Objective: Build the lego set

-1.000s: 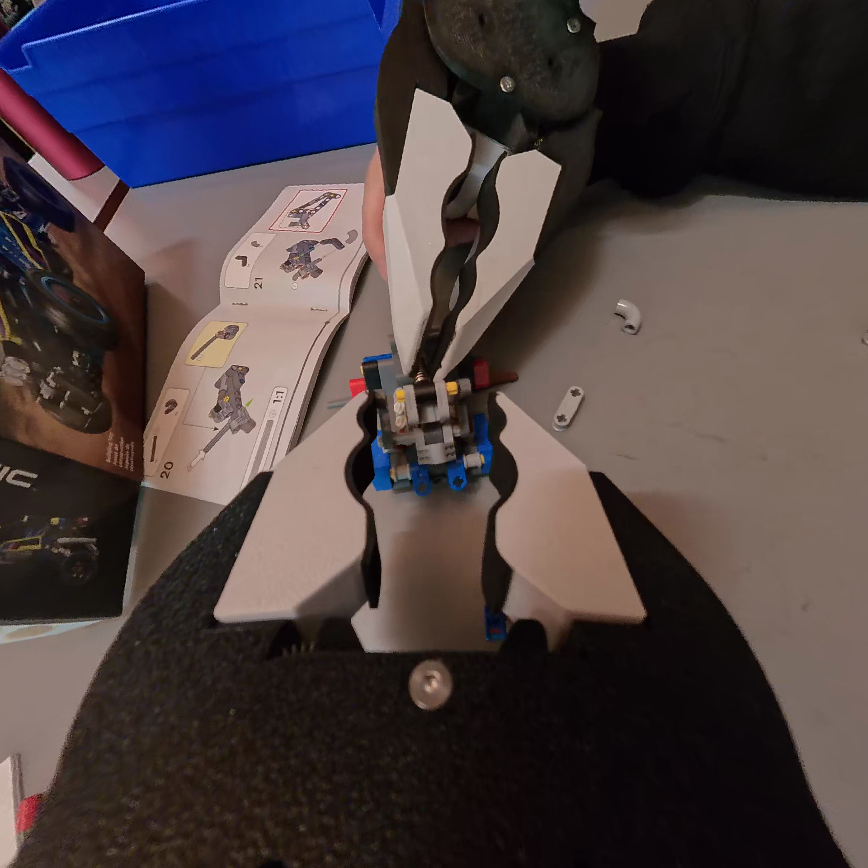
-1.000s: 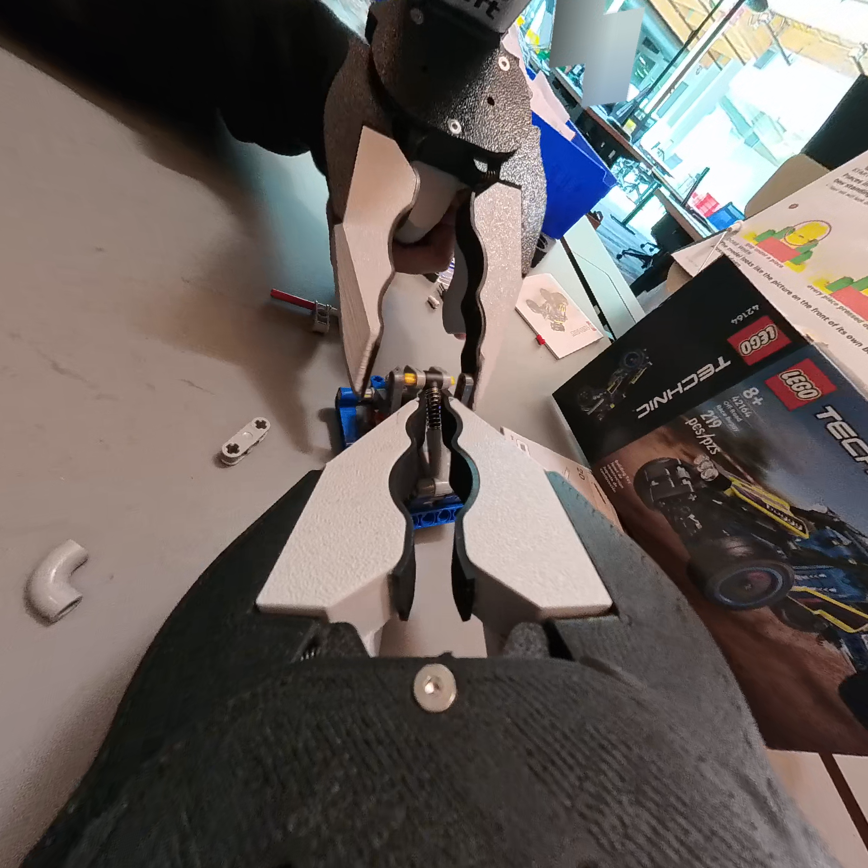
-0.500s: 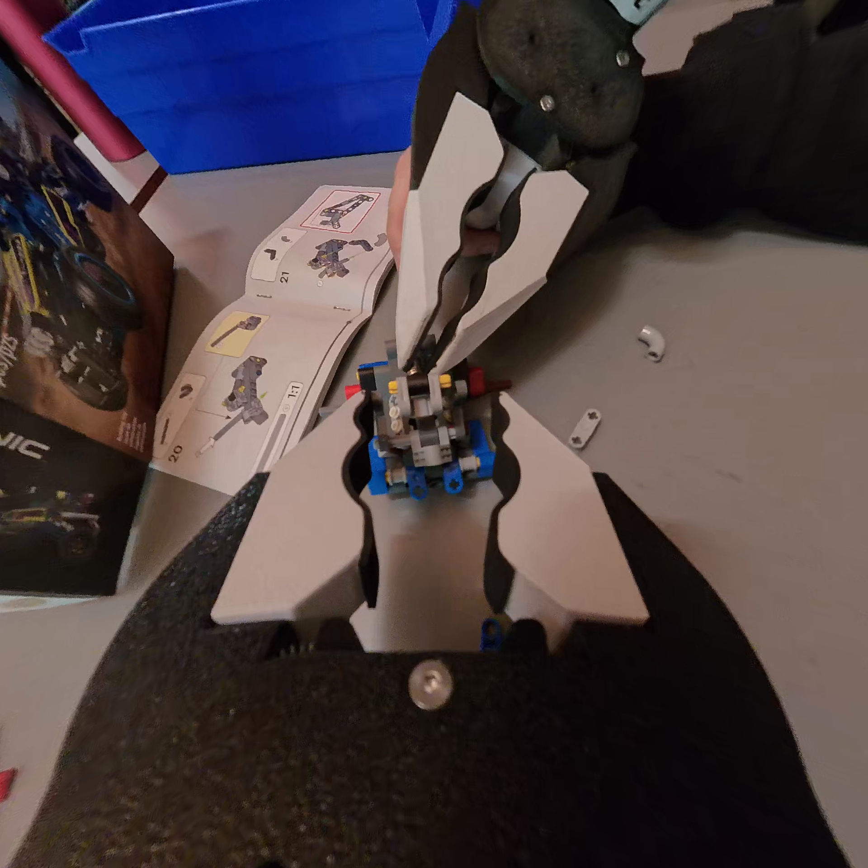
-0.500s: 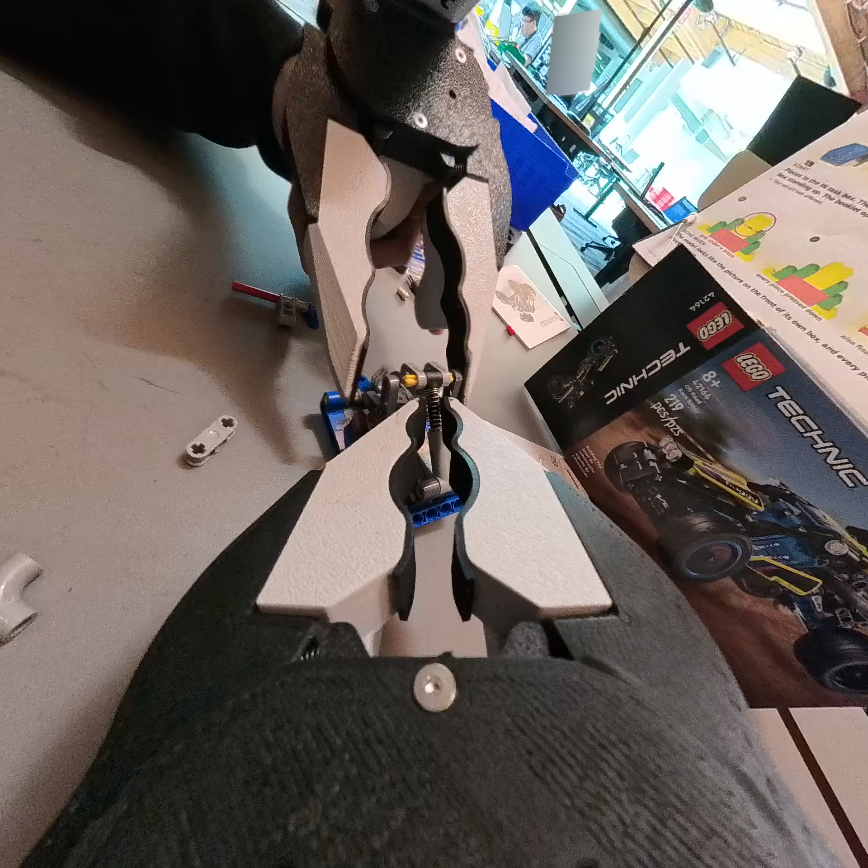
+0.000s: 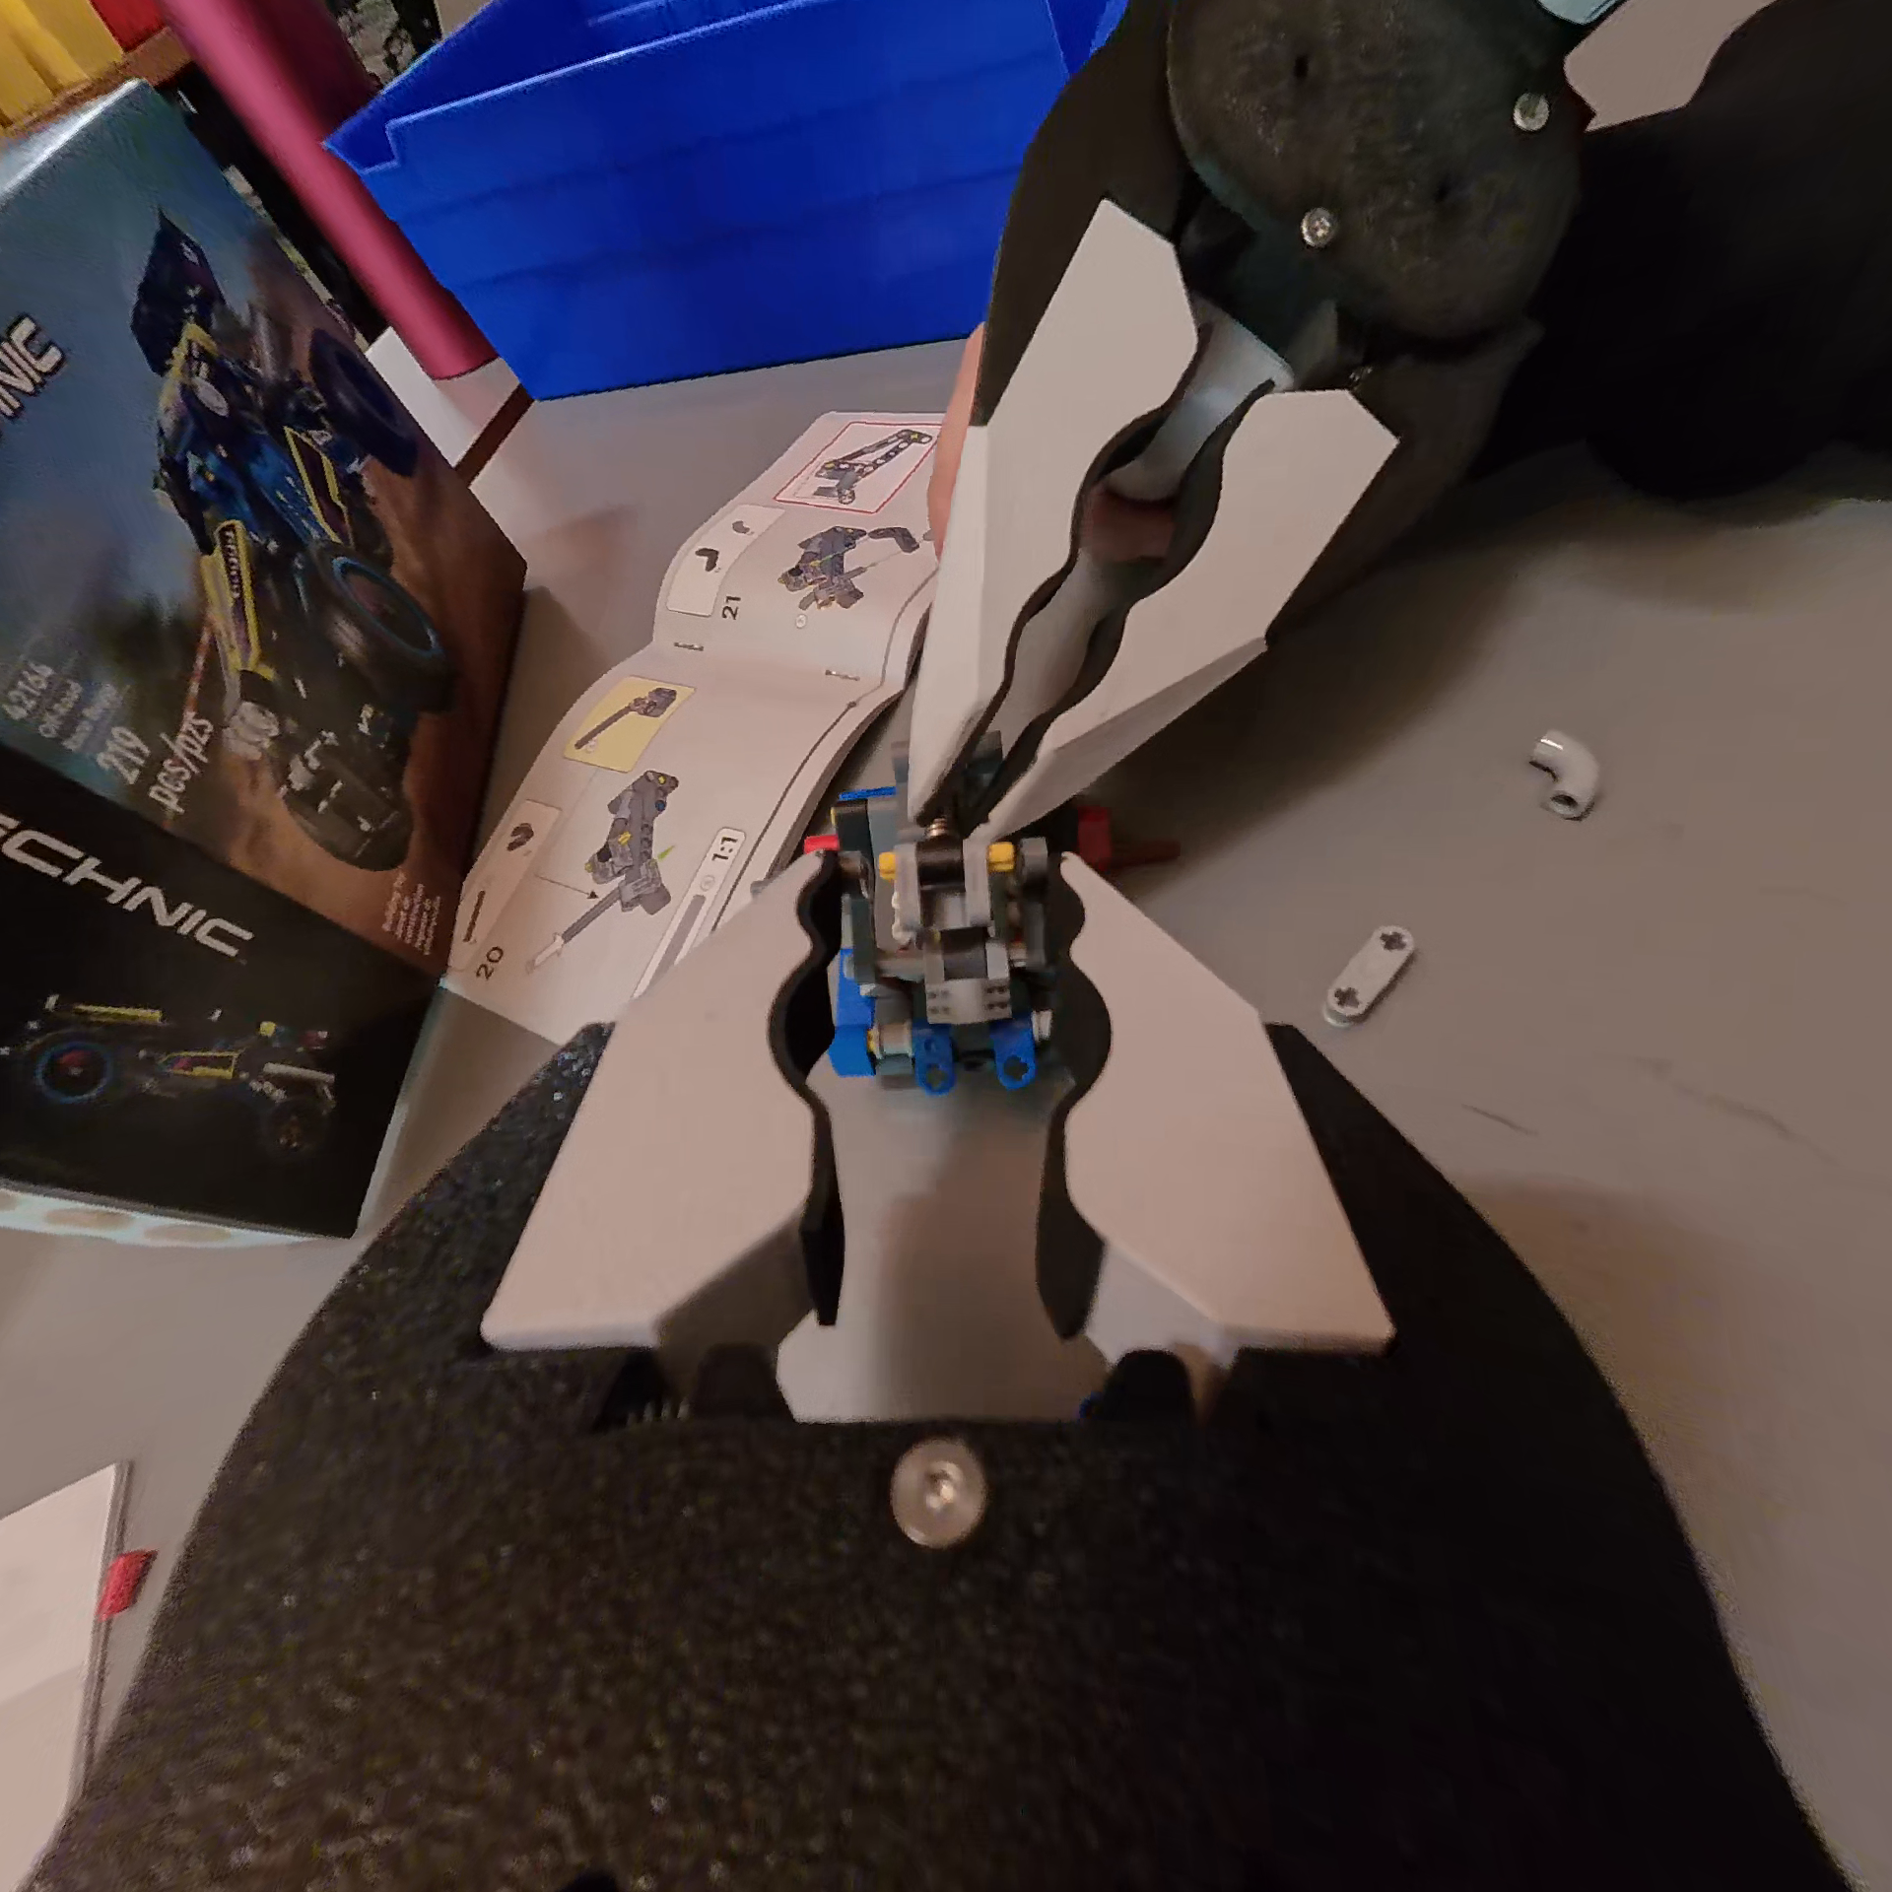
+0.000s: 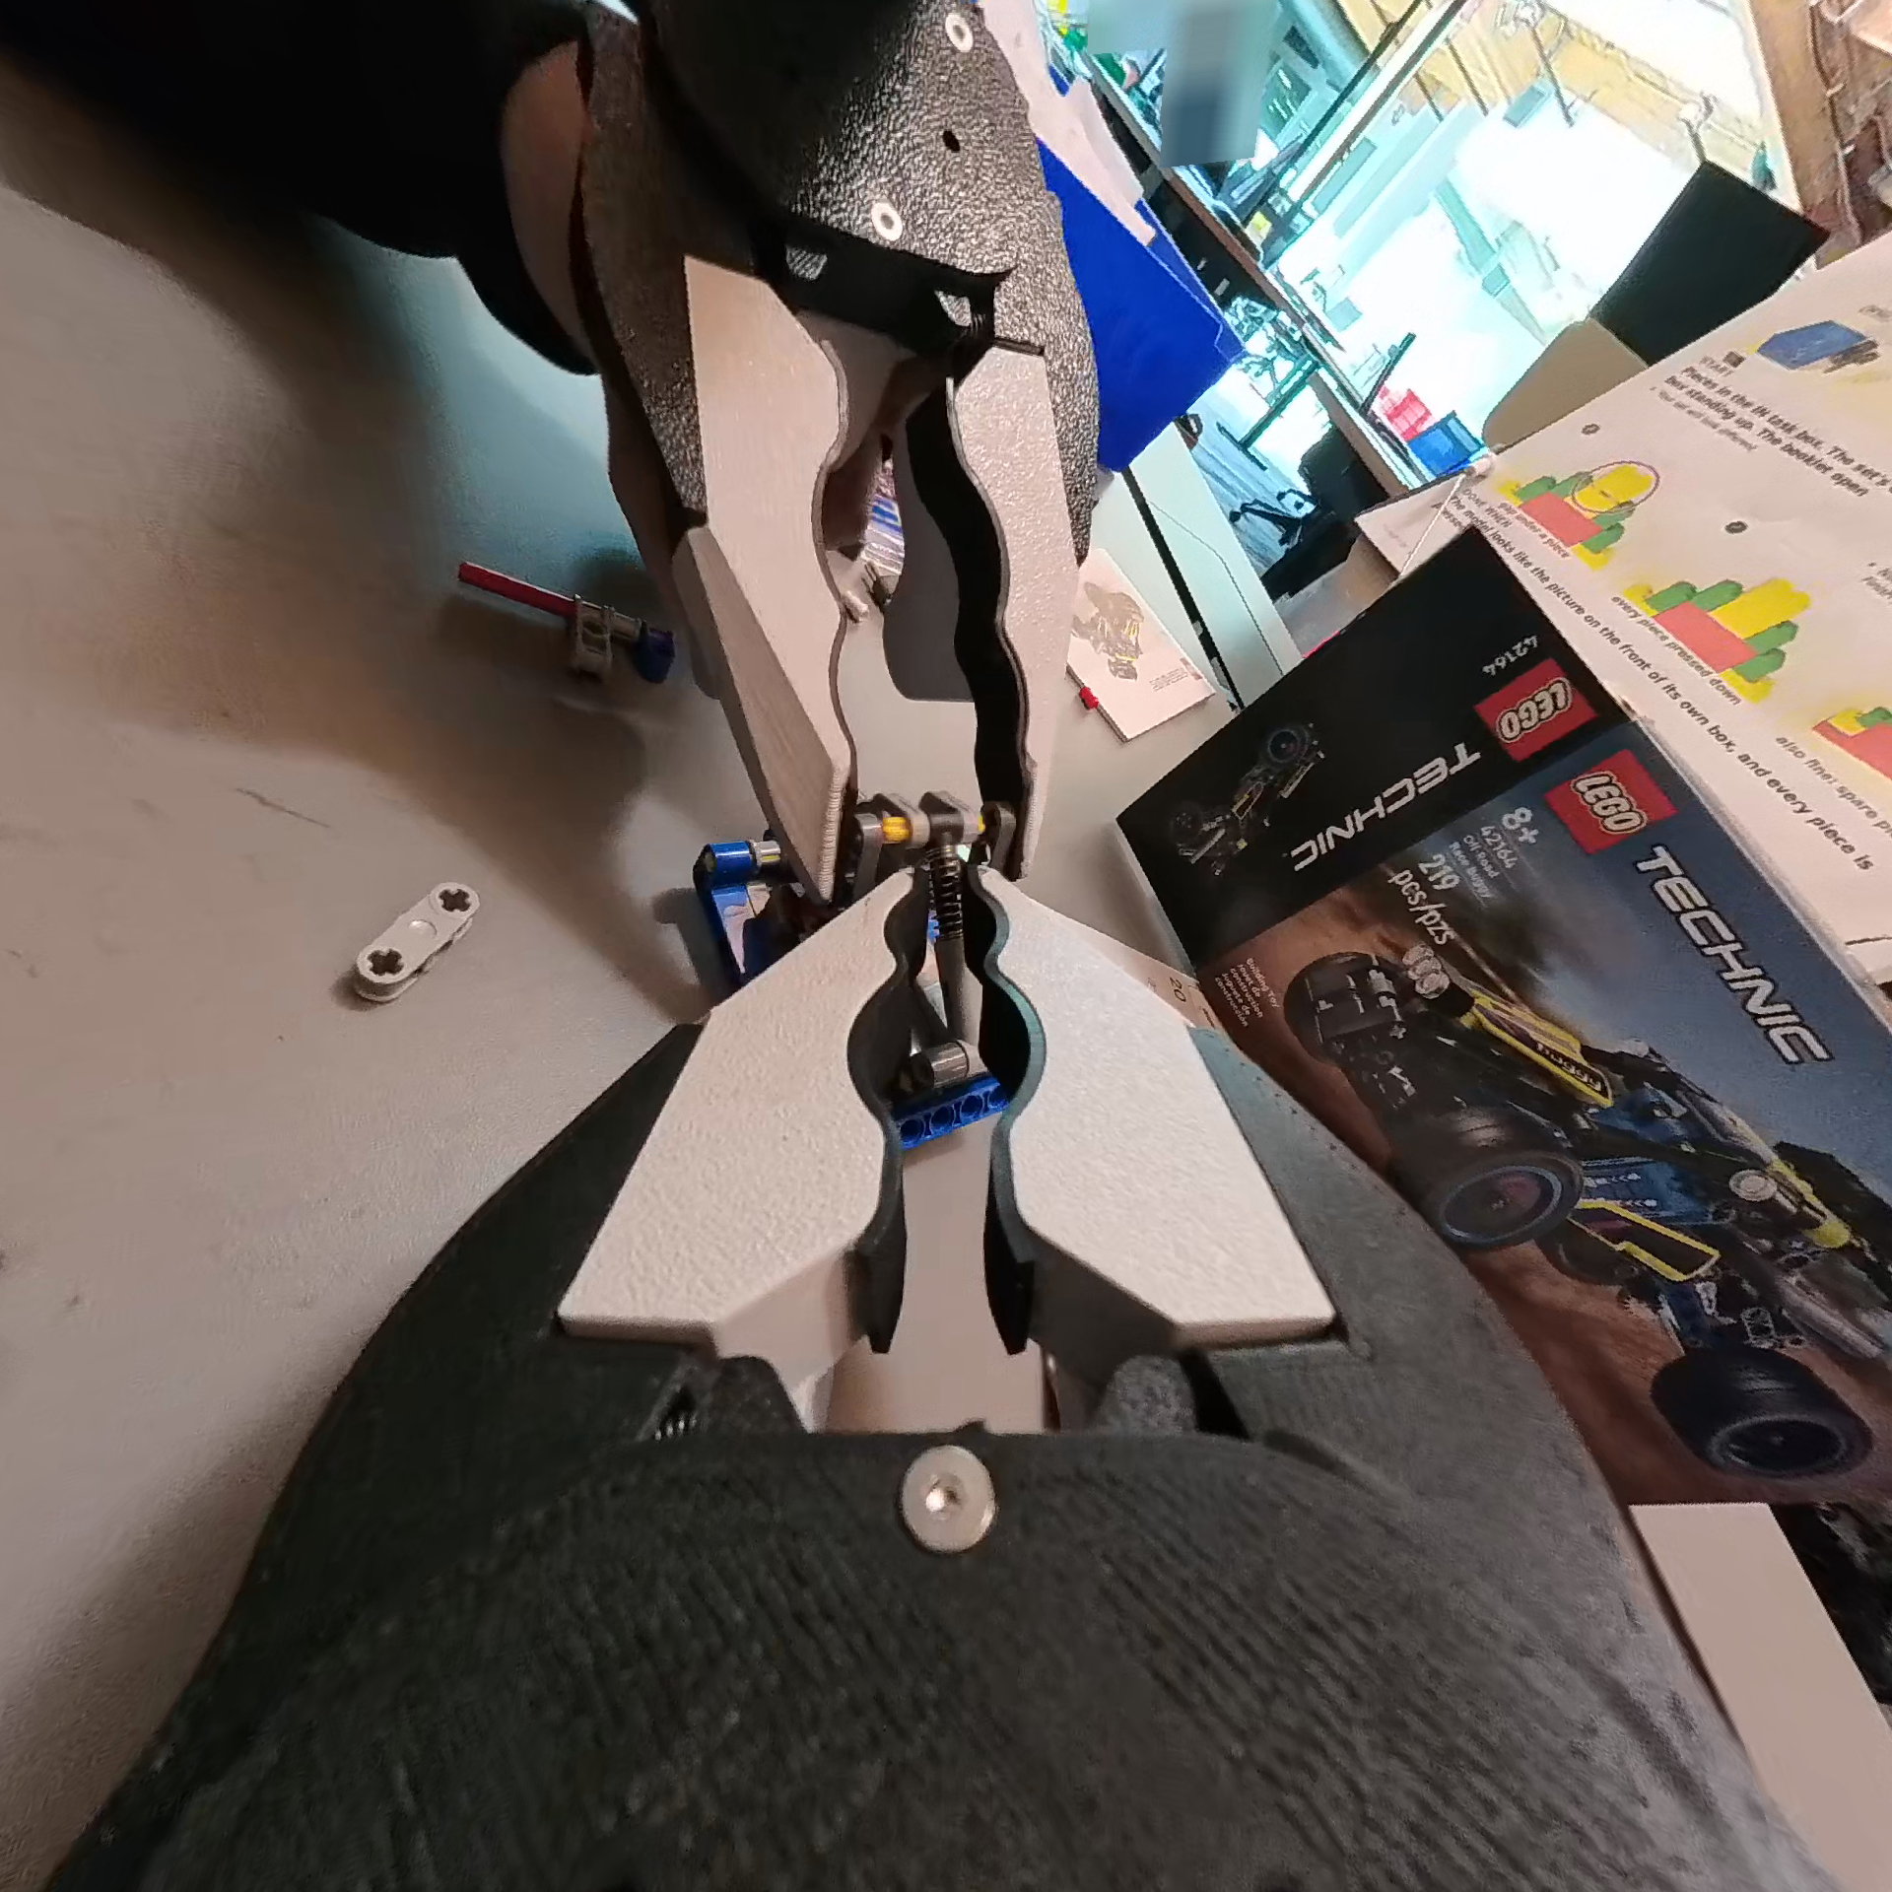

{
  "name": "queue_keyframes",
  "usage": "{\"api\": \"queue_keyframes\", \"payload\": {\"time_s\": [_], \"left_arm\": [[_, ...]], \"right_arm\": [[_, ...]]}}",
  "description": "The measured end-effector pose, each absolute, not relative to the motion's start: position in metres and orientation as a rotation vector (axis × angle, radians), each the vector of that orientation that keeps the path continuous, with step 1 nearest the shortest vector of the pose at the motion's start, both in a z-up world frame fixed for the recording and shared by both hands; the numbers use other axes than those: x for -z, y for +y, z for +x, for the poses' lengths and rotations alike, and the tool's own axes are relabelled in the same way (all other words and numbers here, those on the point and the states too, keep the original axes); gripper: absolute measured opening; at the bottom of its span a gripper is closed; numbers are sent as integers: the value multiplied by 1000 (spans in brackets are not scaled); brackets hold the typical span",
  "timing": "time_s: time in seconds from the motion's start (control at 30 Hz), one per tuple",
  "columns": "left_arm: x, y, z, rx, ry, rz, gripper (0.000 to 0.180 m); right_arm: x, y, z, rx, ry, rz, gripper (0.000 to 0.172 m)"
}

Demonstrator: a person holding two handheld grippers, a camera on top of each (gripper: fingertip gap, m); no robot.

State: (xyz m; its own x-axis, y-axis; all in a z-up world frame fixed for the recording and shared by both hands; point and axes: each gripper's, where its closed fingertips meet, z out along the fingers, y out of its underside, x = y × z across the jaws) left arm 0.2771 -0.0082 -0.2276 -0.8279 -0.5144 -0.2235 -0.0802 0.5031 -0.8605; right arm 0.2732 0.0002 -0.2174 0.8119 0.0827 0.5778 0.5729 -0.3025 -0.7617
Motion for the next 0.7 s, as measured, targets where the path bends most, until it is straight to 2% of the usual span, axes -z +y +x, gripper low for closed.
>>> {"api": "queue_keyframes", "payload": {"time_s": [0.7], "left_arm": [[223, -7, 283, 1268, 2174, -499, 33]], "right_arm": [[216, 2, 279, 660, -522, -1834, 3]]}}
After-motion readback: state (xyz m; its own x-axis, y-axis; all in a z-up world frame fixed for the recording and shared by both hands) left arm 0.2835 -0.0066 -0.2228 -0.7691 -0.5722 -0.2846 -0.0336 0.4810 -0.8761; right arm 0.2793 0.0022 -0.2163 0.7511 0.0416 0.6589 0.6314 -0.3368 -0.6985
